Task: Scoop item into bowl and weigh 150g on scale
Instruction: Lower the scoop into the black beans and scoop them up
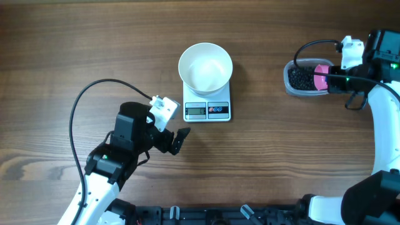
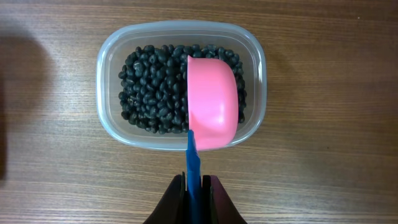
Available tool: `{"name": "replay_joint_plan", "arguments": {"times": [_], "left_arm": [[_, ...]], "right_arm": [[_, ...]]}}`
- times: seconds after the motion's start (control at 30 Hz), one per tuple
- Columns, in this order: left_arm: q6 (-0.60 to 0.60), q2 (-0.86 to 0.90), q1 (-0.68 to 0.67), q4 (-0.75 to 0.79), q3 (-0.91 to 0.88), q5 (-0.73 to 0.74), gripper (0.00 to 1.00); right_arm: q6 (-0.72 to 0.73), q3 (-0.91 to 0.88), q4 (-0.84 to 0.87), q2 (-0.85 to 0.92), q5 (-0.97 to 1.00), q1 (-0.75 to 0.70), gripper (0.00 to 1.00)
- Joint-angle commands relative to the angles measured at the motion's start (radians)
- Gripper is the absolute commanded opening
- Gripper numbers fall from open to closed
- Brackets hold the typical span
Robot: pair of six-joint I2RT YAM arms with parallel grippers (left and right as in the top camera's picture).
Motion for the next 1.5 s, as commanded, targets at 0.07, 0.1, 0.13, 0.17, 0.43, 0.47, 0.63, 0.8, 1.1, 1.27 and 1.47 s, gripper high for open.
{"name": "replay_joint_plan", "arguments": {"times": [0.07,0.1,0.13,0.17,0.43,0.47,0.63,0.8,1.1,1.27,1.47], "left_arm": [[0.012,0.0,0.008,0.002,-0.01,0.015,1.0],[0.012,0.0,0.008,0.002,-0.01,0.015,1.0],[0.012,0.0,0.008,0.002,-0.01,0.015,1.0],[0.012,0.0,0.008,0.002,-0.01,0.015,1.0],[0.012,0.0,0.008,0.002,-0.01,0.015,1.0],[0.012,0.0,0.008,0.002,-0.01,0.015,1.0],[0.012,0.0,0.008,0.002,-0.01,0.015,1.0],[0.012,0.0,0.008,0.002,-0.01,0.015,1.0],[0.012,0.0,0.008,0.002,-0.01,0.015,1.0],[0.012,0.0,0.008,0.002,-0.01,0.015,1.0],[0.012,0.0,0.008,0.002,-0.01,0.015,1.0]], "right_arm": [[-0.034,-0.008,0.009,0.074,0.056,-0.003,0.04],[-0.032,-0.008,0.018,0.086,0.084,-0.003,0.04],[-0.025,-0.008,0.032,0.091,0.104,-0.003,0.04],[-0.025,-0.008,0.047,0.091,0.103,-0.003,0.04],[-0.001,-0.003,0.117,0.087,0.102,-0.003,0.04],[0.0,-0.003,0.112,0.084,0.099,-0.003,0.04],[0.043,-0.005,0.1,0.065,0.103,0.014,0.04],[0.08,-0.008,0.082,0.095,0.14,0.035,0.04],[0.041,-0.008,0.041,0.195,-0.048,0.08,0.04],[0.0,-0.008,0.022,0.196,-0.139,0.079,0.04],[0.0,-0.008,0.015,0.196,-0.229,0.056,0.04]]}}
